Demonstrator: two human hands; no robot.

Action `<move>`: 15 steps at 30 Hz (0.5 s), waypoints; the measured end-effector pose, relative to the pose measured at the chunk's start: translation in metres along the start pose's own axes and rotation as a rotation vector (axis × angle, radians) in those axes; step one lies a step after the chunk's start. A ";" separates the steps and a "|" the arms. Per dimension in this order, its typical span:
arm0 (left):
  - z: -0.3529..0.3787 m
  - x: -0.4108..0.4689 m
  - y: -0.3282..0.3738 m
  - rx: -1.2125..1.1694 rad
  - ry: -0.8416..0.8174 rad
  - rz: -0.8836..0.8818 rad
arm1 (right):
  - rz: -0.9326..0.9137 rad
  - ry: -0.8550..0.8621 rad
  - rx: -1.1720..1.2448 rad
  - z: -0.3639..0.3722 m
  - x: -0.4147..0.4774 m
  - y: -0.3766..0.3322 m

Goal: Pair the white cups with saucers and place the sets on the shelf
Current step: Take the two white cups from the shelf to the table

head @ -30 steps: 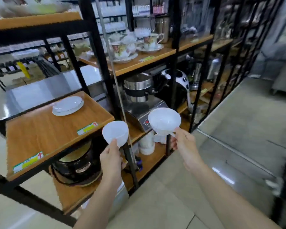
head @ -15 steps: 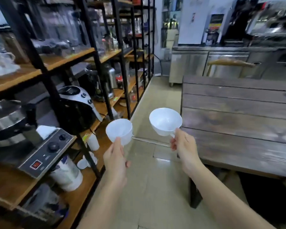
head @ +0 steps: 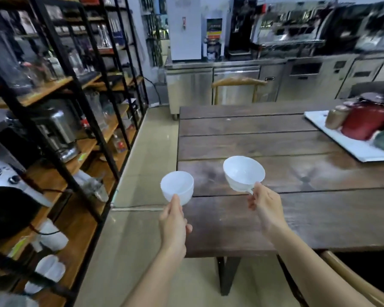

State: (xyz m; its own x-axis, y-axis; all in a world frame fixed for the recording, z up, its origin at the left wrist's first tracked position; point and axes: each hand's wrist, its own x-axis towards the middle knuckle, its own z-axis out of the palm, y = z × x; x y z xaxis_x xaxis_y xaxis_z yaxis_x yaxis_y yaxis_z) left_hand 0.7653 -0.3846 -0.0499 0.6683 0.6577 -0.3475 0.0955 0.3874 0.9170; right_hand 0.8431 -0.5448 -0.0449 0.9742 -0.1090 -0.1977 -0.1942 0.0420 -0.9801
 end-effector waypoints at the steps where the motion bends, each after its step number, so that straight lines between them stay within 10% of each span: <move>1: 0.011 0.011 -0.004 0.013 -0.012 -0.008 | 0.007 0.016 0.002 -0.002 0.014 0.001; 15: 0.105 0.115 -0.042 0.218 -0.150 -0.221 | 0.174 0.105 -0.058 -0.003 0.143 0.031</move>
State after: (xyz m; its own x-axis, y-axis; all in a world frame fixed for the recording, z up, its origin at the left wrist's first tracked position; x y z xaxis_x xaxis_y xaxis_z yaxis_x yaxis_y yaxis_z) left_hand 0.9160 -0.3933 -0.1079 0.7133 0.4646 -0.5248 0.3948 0.3524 0.8485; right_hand 0.9756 -0.5623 -0.1031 0.9085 -0.2080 -0.3623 -0.3680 0.0123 -0.9298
